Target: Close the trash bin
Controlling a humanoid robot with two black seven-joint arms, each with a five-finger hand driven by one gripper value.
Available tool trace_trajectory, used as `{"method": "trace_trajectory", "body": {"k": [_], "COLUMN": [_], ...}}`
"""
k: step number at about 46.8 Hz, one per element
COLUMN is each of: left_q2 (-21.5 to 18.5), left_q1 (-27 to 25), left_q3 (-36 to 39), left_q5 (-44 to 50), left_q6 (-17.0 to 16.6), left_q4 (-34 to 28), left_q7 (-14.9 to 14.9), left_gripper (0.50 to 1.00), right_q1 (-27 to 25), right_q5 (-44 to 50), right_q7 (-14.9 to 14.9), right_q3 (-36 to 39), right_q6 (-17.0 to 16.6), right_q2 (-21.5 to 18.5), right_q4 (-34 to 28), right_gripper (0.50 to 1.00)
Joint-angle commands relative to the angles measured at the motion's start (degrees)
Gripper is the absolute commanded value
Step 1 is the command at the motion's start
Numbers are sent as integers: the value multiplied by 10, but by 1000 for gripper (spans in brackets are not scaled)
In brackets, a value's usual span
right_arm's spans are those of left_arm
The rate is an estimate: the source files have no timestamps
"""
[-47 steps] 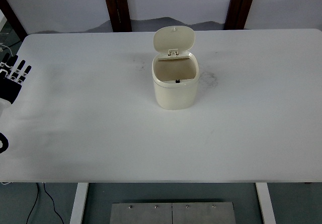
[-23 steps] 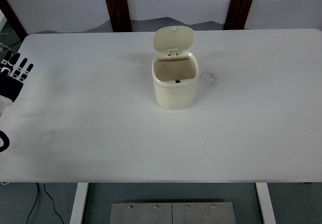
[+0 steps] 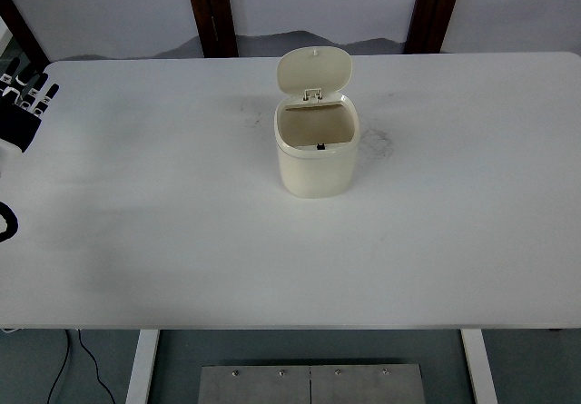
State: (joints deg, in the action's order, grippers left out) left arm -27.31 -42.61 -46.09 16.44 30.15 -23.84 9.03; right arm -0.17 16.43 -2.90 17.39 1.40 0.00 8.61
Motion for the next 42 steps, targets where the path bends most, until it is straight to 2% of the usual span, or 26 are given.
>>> {"method": "trace_trajectory", "body": {"k": [1, 6, 12, 26, 42], "left_q2": [-5, -4, -2, 14, 18], "left_q1": [-26, -69, -129, -254, -317], "left_q3": [1, 5, 49, 211, 311], "left_q5": [-33, -95, -147, -153, -183], "left_q6": [-13, -30, -38, -44, -83], "left_q4": [-1, -2, -2, -7, -121], "left_q7": [-1, -2, -2, -3, -5], "left_gripper": [1000, 1000, 1000, 1000, 1000], "right_q1": [0, 0, 0, 0, 0], "right_q5": [0, 0, 0, 0, 0], "right_q7": [0, 0, 0, 0, 0], "right_q3": [0, 0, -1, 0, 0], "right_q6": [0, 0, 0, 0, 0], "right_q2": [0, 0, 0, 0, 0], "right_q4": [0, 0, 0, 0, 0], "right_gripper": [991, 993, 991, 991, 991]}}
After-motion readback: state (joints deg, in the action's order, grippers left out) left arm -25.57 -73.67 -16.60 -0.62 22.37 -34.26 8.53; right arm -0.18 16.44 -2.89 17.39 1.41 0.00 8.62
